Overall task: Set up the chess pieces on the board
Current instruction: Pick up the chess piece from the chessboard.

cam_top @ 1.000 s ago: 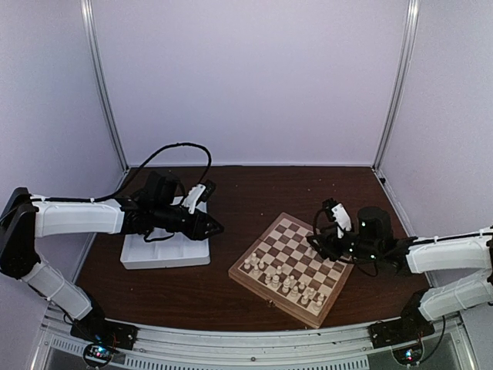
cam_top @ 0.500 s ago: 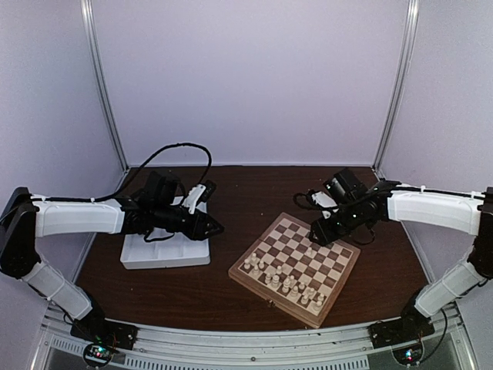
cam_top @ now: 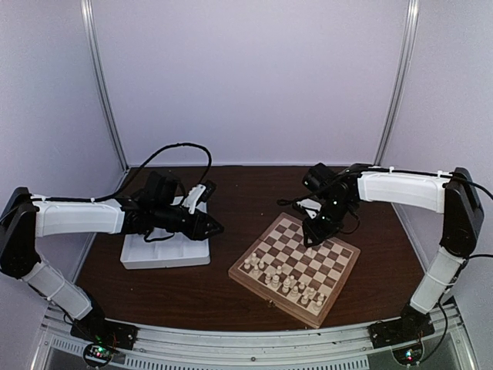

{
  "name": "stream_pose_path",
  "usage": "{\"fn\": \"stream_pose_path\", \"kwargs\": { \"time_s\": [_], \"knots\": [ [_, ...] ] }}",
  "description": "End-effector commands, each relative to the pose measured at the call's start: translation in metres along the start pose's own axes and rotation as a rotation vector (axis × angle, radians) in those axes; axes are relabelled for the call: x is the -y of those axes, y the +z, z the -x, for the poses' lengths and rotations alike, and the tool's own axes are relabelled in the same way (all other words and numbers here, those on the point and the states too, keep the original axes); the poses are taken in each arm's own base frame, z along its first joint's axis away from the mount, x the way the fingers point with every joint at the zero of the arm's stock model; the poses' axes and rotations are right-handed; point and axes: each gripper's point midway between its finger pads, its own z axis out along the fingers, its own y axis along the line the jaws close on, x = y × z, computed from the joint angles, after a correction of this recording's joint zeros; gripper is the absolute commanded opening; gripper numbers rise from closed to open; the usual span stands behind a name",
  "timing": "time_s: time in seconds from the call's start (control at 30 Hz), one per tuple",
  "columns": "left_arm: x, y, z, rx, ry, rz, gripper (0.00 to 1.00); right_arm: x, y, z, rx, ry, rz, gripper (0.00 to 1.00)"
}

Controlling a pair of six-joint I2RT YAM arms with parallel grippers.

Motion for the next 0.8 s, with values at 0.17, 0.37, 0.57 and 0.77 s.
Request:
{"fn": "stream_pose_path", "kwargs": {
  "time_s": [0.17,0.37,0.57,0.77],
  "knots": [
    [0.003,-0.004,0.017,0.045,0.029,-0.004,0.32,0.006,0.008,-0.01,-0.076,-0.005,-0.023,0.3],
    [0.002,-0.003,0.016,0.043,0.029,-0.001,0.32,0.007,0.014,-0.008,-0.077,-0.007,-0.024,0.29],
    [0.001,-0.003,0.015,0.04,0.028,0.0,0.32,0.007,0.021,-0.004,-0.081,-0.011,-0.026,0.28],
    [0.001,-0.004,0.014,0.041,0.029,0.007,0.32,0.007,0.025,-0.002,-0.078,-0.009,-0.023,0.25]
  ]
}}
